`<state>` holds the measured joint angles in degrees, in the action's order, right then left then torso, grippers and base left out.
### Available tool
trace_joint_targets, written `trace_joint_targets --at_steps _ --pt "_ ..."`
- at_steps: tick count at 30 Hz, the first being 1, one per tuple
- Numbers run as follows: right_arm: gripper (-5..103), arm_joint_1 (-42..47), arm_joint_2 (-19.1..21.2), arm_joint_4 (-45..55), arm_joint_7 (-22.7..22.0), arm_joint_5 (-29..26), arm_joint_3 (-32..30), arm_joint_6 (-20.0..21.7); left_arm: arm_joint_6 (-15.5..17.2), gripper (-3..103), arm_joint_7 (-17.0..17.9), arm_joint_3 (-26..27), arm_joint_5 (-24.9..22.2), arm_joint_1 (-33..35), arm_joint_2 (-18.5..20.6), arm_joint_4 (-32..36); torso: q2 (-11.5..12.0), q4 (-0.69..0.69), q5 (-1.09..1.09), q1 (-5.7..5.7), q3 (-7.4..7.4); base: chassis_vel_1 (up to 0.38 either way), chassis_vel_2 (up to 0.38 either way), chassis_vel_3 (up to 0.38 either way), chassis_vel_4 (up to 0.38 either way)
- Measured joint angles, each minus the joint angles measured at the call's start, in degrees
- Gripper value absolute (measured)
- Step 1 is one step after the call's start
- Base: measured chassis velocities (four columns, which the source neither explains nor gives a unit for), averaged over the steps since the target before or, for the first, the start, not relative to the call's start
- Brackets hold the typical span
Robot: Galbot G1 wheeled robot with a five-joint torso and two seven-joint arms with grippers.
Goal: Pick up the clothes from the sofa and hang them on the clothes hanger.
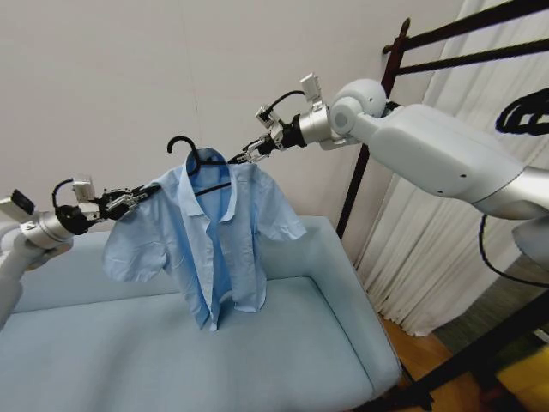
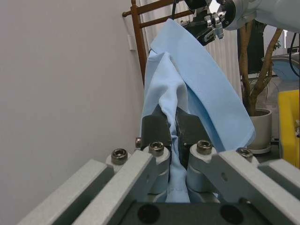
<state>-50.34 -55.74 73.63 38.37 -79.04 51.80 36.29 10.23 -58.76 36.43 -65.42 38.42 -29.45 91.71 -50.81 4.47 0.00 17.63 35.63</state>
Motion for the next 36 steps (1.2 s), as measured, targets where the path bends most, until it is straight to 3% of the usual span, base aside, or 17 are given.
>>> trace_joint_targets --at_steps 13,15,19,20,22,23,25,26,27,29,31,32,34,35,36 --pt "92 -1.0 -0.1 -1.6 4.0 3.7 3.2 -1.7 0.0 3 -0.1 0.1 -0.6 0.0 -0.3 0.9 0.0 -0.01 0.01 0.0 0.0 0.0 0.0 0.0 0.0" --pt "77 -1.1 0.2 -0.8 4.5 4.2 3.7 -1.9 -0.1 3 -0.1 0.1 -0.7 0.1 -0.3 1.1 0.0 -0.01 0.01 0.0 0.0 0.0 0.0 0.0 0.0" --pt "71 -1.2 0.3 0.1 4.5 4.0 3.9 -1.9 -0.2 3 -0.1 0.1 -0.7 0.1 -0.2 1.3 0.0 0.0 0.01 0.0 0.0 0.0 0.0 0.0 0.0" --pt "61 -1.2 0.2 0.1 4.5 3.8 3.9 -1.9 -0.3 3 -0.1 0.1 -0.7 0.1 -0.1 1.4 0.0 0.0 0.01 0.0 0.0 0.0 0.0 0.0 0.0" --pt "61 -1.2 0.2 0.1 4.5 3.7 3.9 -1.9 -0.3 3 -0.1 0.1 -0.8 0.1 -0.1 1.4 0.0 -0.01 0.0 -0.01 0.0 0.0 0.0 0.0 0.0" --pt "49 -1.2 0.1 0.1 4.5 3.4 3.9 -1.9 -0.4 3 -0.1 0.1 -0.8 0.2 -0.1 1.4 0.0 -0.01 0.0 0.0 0.0 0.0 0.0 0.0 0.0" --pt "49 -1.3 0.3 0.4 4.1 2.7 4.2 -1.9 -0.4 3 -0.1 0.2 -0.9 0.2 0.0 1.4 0.0 -0.02 0.0 0.0 0.0 0.0 0.0 0.0 0.0" --pt "39 -1.4 0.4 0.7 3.8 2.3 4.5 -1.9 -0.5 3 -0.1 0.2 -1.0 0.2 0.0 1.4 0.0 -0.01 0.0 0.0 0.0 0.0 0.0 0.0 0.0" --pt "39 -1.4 0.4 0.7 3.8 2.3 4.5 -1.9 -0.5 3 -0.1 0.2 -1.0 0.2 0.0 1.4 0.0 -0.01 0.0 0.0 0.0 0.0 0.0 0.0 0.0" --pt "28 -1.4 0.5 1.1 3.7 2.0 4.9 -1.9 -0.5 3 -0.1 0.2 -1.1 0.1 0.0 1.4 0.0 0.0 0.0 0.0 0.0 0.0 0.0 0.0 0.0" --pt "28 -1.4 0.4 1.3 3.7 1.8 4.9 -1.9 -0.6 3 0.0 0.2 -1.1 0.0 0.0 1.4 0.0 0.0 0.01 0.0 0.0 0.0 0.0 0.0 0.0" --pt "18 -1.4 0.3 1.3 3.7 1.7 4.9 -1.9 -0.6 3 0.1 0.2 -1.1 0.0 -0.1 1.3 0.0 0.0 0.01 0.0 0.0 0.0 0.0 0.0 0.0" --pt "18 -1.4 0.2 1.3 3.7 1.5 4.9 -1.9 -0.7 3 0.2 0.2 -1.2 0.0 -0.2 1.3 0.0 -0.01 0.0 0.0 0.0 0.0 0.0 0.0 0.0" --pt "7 -1.4 0.2 1.3 3.6 1.3 4.9 -1.9 -0.7 3 0.2 0.2 -1.2 0.0 -0.3 1.3 0.0 -0.01 0.0 0.0 0.0 0.0 0.0 0.0 0.0" --pt "7 -1.4 0.2 1.3 3.5 1.1 4.9 -1.9 -0.7 3 0.3 0.2 -1.2 0.0 -0.4 1.3 0.0 -0.02 -0.01 0.0 0.0 0.0 0.0 0.0 0.0"
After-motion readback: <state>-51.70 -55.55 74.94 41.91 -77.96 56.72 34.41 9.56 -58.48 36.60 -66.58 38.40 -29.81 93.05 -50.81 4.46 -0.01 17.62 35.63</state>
